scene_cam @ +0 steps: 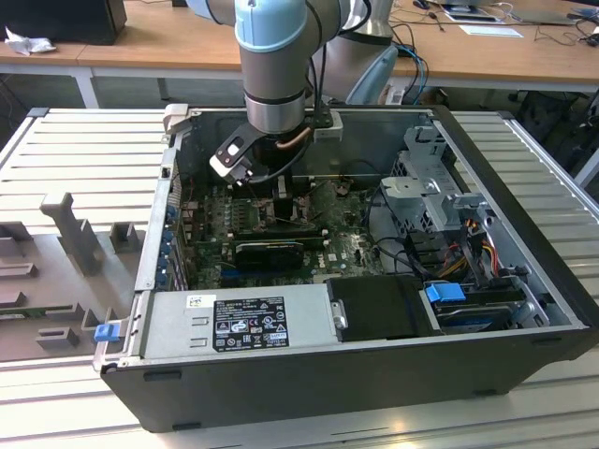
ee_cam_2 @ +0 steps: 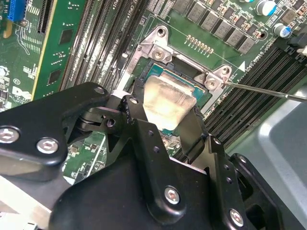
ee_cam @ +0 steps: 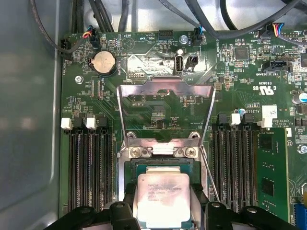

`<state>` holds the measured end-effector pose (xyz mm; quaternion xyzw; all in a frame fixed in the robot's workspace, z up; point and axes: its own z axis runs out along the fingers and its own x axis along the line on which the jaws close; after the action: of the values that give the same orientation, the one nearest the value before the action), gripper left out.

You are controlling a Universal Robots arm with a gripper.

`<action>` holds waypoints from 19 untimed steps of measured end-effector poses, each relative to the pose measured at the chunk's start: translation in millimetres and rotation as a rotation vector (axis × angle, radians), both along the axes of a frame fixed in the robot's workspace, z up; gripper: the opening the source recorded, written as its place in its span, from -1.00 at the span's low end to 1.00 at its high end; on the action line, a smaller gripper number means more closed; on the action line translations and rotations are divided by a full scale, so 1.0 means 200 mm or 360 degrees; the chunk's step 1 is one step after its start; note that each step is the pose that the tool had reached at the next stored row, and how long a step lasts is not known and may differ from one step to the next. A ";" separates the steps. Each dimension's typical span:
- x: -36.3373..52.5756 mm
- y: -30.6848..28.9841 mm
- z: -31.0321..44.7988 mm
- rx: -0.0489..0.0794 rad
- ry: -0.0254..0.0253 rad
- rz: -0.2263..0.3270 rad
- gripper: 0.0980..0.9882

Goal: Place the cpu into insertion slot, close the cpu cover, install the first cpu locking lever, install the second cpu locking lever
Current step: 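Place the cpu into insertion slot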

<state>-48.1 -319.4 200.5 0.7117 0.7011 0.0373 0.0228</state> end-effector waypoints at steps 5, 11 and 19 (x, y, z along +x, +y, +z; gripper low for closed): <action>0.000 0.000 0.000 0.0000 0.00001 0.0000 0.13; 0.000 0.000 0.043 0.0002 0.00001 -0.0002 -0.20; 0.000 0.000 0.077 0.0002 0.00003 -0.0003 -0.98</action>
<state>-48.1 -319.4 215.9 0.7124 0.7004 0.0377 0.0223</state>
